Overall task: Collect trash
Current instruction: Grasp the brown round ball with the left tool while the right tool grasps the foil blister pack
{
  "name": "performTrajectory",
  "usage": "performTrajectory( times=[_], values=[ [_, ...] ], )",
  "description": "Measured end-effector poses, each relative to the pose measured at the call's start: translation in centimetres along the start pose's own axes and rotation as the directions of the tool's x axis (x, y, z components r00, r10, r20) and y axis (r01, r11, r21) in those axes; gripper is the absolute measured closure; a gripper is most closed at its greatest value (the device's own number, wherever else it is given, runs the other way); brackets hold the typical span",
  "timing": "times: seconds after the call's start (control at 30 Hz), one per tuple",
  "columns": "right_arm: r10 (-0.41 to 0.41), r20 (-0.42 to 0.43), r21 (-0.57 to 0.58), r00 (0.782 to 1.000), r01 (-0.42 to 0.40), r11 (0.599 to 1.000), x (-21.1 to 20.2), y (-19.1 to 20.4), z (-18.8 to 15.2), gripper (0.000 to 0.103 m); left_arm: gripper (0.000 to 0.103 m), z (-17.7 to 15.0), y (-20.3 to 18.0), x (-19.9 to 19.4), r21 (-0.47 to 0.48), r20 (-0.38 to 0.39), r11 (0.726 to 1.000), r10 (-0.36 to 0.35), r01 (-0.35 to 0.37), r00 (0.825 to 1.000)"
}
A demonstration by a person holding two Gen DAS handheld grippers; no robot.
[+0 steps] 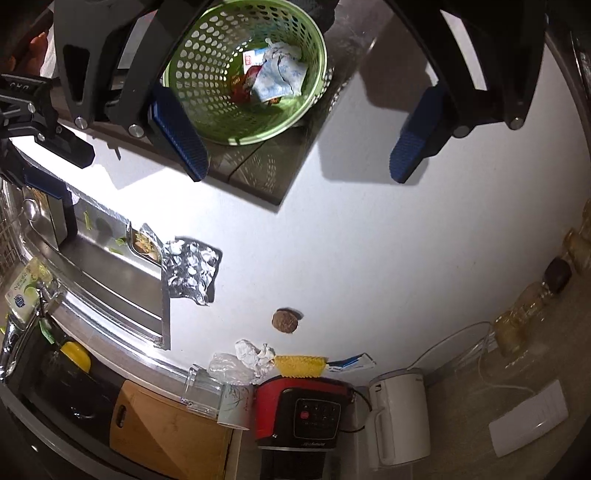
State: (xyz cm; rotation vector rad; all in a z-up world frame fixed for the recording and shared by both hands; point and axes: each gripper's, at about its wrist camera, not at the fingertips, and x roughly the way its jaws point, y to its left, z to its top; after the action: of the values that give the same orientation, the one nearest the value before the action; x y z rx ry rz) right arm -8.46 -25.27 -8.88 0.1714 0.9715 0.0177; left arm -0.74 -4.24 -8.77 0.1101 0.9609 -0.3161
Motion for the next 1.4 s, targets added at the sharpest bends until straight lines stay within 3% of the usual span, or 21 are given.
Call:
performTrajectory(
  times=[0.4, 0.73, 0.93, 1.07, 1.4],
  values=[
    [-0.12, 0.013, 0.127, 0.993, 0.118, 0.985, 6.0, 0.5, 5.3, 0.009, 0.009, 9.8, -0.4, 9.5, 0.08, 0.03, 0.995, -0.064, 0.061, 0.997],
    [-0.201, -0.01, 0.256, 0.98, 0.197, 0.946, 11.2, 0.6, 7.9, 0.009, 0.009, 14.3, 0.1, 16.7, 0.077, -0.023, 0.989, -0.124, 0.125, 0.992],
    [-0.233, -0.023, 0.279, 0.972, 0.23, 0.932, 12.7, 0.9, 8.5, 0.009, 0.036, 14.4, -0.6, 18.8, 0.109, -0.054, 0.985, -0.125, 0.131, 0.991],
    [-0.25, -0.034, 0.301, 0.968, 0.248, 0.921, 13.2, 0.5, 8.5, 0.009, 0.065, 14.3, -0.5, 19.0, 0.118, -0.047, 0.985, -0.122, 0.127, 0.991],
    [-0.304, -0.065, 0.288, 0.95, 0.31, 0.906, 15.1, 1.2, 9.6, 0.009, 0.067, 14.7, 1.7, 18.2, 0.058, -0.041, 0.986, -0.153, 0.155, 0.987]
  ],
)
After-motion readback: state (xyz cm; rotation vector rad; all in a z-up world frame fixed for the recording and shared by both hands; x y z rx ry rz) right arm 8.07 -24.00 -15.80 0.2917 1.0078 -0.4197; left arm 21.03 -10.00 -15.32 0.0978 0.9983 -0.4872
